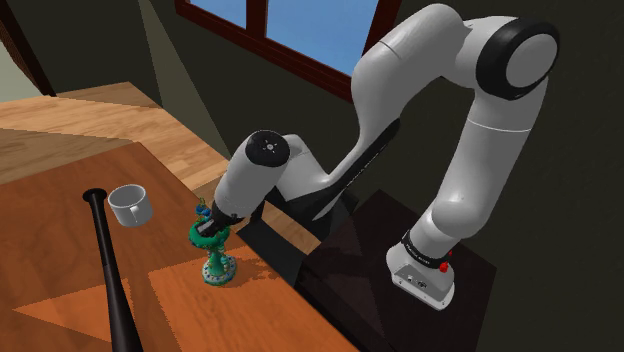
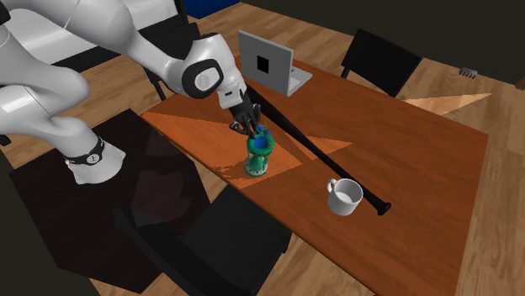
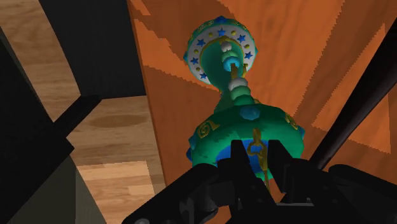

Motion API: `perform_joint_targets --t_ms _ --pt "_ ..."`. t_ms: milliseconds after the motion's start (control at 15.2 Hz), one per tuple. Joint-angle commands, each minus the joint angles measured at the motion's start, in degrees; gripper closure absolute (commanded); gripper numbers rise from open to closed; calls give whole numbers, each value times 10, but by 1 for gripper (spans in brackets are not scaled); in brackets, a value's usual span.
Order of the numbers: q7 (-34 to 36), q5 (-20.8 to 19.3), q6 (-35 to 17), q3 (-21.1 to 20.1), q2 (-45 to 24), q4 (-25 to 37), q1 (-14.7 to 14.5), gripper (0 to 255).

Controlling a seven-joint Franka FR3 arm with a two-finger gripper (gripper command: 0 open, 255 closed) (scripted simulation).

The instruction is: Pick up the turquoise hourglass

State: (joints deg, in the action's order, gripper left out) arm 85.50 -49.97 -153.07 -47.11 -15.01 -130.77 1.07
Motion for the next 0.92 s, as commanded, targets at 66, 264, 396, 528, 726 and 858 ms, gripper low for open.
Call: perform_joint_targets --t_ms 66,264,396,528,726,858 --pt "-34 44 5 -22 23 -4 19 255" --pt "-71 91 12 -45 47 -5 38 255" --pt "-96 124 17 -59 64 -6 50 255" --pt "-122 158 22 -72 81 -5 61 255" --pt "-163 211 32 -88 108 -4 75 255" --pt "-165 214 32 -88 110 -3 75 255"
